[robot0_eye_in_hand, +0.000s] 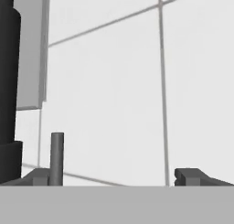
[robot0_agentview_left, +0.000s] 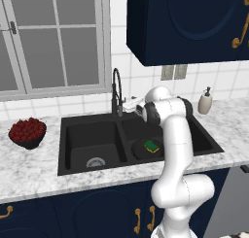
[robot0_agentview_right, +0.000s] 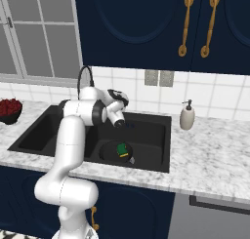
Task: Pick the pan and sponge and place them into the sink. Then turn on the water.
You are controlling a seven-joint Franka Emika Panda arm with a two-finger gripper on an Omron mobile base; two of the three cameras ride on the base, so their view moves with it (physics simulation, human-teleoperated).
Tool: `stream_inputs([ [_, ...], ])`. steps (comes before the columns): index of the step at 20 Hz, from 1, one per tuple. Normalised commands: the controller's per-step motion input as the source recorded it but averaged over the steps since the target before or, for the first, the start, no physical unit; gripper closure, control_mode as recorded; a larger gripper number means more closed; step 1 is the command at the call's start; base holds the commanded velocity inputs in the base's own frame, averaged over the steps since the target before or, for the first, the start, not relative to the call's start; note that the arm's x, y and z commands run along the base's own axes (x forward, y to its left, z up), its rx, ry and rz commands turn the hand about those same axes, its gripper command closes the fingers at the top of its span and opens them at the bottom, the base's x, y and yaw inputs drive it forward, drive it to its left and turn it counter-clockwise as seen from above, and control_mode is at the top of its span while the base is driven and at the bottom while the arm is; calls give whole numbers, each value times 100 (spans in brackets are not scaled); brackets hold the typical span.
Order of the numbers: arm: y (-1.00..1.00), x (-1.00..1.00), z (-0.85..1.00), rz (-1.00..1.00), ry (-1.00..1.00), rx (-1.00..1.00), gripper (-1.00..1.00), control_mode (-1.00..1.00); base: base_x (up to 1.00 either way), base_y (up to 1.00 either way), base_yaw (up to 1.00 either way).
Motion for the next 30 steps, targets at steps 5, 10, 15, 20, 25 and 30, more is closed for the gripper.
stream_inputs([
  [5, 15, 22, -1, -3, 0, 0, -100, -100, 0, 0, 0],
  [10, 14, 23, -2, -3, 0, 0, -100, -100, 0, 0, 0],
  [15, 6, 12, 0, -2, 0, 0, -100, -100, 0, 0, 0],
  [20, 0, 0, 0, 0, 0, 0, 100, -100, 0, 0, 0],
  [25, -14, 0, -2, -2, 1, 2, 100, -100, 0, 0, 0],
  [30, -67, 0, -6, -11, 1, 17, 100, -100, 0, 0, 0],
])
